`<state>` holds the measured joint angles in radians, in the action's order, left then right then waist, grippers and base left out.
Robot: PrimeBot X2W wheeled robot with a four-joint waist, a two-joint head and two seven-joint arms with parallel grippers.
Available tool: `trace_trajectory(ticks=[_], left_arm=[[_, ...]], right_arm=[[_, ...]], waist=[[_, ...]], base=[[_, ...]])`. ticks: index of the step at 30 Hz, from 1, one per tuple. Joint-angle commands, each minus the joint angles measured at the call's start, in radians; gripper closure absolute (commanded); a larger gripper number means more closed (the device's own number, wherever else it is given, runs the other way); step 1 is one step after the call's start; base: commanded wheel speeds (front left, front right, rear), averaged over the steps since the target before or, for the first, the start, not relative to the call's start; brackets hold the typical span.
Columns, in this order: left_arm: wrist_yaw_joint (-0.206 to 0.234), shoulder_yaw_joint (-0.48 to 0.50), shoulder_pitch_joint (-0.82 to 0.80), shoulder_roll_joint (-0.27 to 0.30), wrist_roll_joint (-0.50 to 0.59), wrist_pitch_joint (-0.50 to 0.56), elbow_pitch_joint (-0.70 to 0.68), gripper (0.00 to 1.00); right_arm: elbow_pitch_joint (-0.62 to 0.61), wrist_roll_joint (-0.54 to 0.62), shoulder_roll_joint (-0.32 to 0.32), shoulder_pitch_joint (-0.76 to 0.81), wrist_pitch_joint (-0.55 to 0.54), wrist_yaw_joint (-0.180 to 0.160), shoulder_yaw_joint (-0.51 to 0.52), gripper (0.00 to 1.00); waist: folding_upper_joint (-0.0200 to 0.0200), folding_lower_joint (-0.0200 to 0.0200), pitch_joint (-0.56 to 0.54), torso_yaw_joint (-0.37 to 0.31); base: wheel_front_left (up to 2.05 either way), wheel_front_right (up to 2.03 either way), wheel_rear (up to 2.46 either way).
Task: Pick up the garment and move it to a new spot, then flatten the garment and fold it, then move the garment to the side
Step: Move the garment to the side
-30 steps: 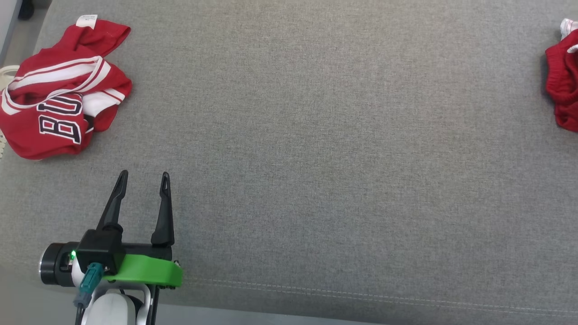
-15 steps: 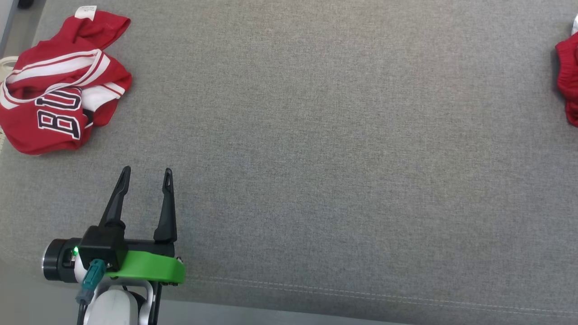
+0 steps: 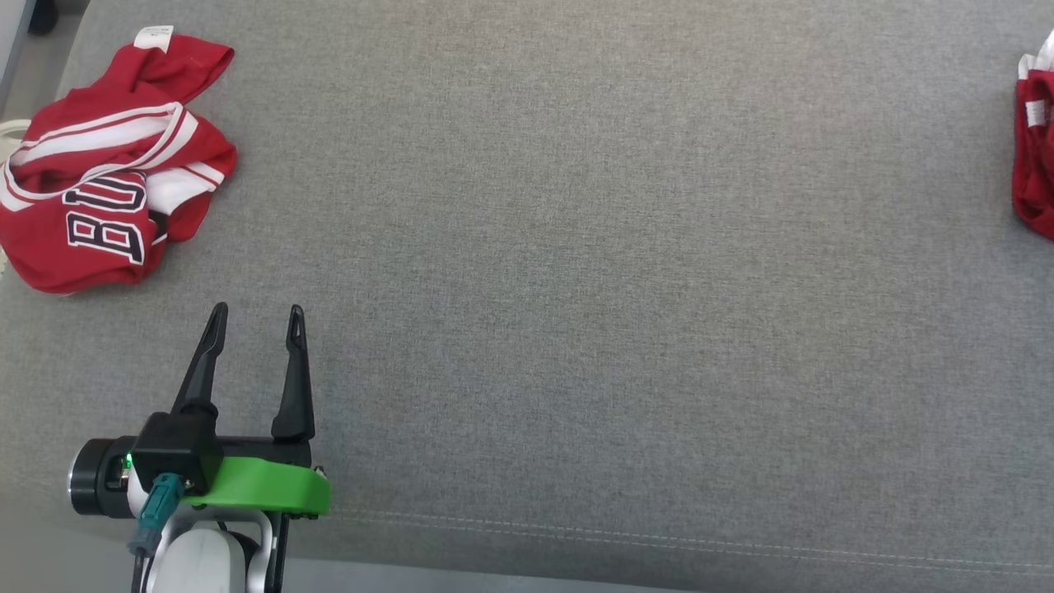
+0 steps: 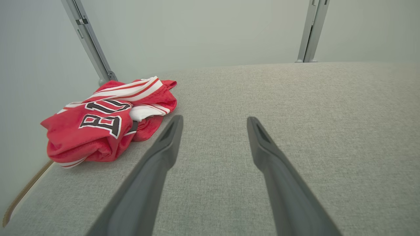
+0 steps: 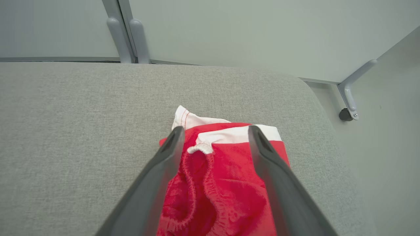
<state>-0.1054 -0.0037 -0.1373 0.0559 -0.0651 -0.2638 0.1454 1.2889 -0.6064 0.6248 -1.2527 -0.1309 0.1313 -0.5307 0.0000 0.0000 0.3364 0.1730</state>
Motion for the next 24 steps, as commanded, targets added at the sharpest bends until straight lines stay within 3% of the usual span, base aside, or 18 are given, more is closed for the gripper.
trace_trajectory(ticks=[1,13,24], left_arm=[[0.007,0.006,0.004,0.001,-0.003,0.001,-0.001,0.0],[0.009,0.05,0.062,0.013,-0.001,0.001,-0.003,0.0],[0.012,0.067,0.106,0.018,0.005,0.001,-0.003,0.0]], right_arm=[[-0.004,-0.012,-0.016,0.02,0.037,-0.001,0.007,0.0],[-0.17,-0.107,-0.171,0.188,0.338,-0.001,0.0,0.0],[-0.323,-0.147,-0.233,0.359,0.397,-0.001,-0.033,0.0]], waist=[[0.0,0.0,-0.017,-0.013],[0.0,0.0,-0.136,-0.091],[0.0,0.0,-0.22,-0.137]], base=[[0.0,0.0,0.0],[0.0,0.0,0.0],[0.0,0.0,0.0]])
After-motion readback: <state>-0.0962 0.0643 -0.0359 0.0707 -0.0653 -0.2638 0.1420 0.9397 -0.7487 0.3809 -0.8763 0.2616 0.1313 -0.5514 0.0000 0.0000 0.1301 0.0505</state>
